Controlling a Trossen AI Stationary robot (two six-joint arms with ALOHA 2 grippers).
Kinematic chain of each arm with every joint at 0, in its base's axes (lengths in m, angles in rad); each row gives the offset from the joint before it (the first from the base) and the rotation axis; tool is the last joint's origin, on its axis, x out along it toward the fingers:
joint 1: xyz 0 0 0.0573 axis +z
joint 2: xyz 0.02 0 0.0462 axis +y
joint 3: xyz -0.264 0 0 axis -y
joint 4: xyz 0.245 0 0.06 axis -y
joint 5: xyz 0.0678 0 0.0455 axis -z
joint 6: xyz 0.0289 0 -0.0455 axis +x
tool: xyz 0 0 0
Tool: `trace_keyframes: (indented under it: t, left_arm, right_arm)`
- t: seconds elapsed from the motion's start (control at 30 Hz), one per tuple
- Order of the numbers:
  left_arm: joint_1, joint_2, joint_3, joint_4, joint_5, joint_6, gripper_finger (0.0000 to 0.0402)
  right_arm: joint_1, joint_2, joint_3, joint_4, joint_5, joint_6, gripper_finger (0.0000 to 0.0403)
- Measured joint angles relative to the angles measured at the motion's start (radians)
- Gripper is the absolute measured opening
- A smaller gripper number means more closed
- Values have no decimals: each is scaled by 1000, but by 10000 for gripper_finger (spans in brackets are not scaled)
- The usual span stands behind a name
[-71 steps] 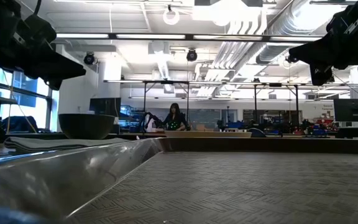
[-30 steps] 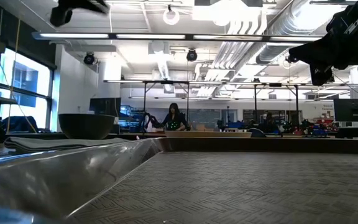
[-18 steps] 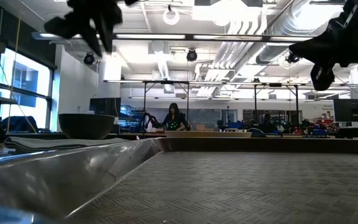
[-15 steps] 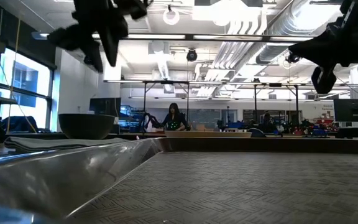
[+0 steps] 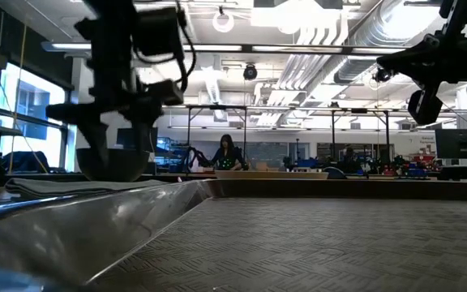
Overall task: Set up tray
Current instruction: Put the gray table napkin on the brown tray
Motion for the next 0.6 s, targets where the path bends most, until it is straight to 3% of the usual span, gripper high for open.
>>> trace_keyframes:
  t: [0.47, 0.6]
  left_arm:
    - [38, 5, -220, 292, 114, -19, 214]
    - [37, 8, -230, 342, 117, -32, 191]
  right_arm:
    - [0, 0, 0, 1, -47, 11, 0]
    - [0, 0, 0, 1, -47, 11, 0]
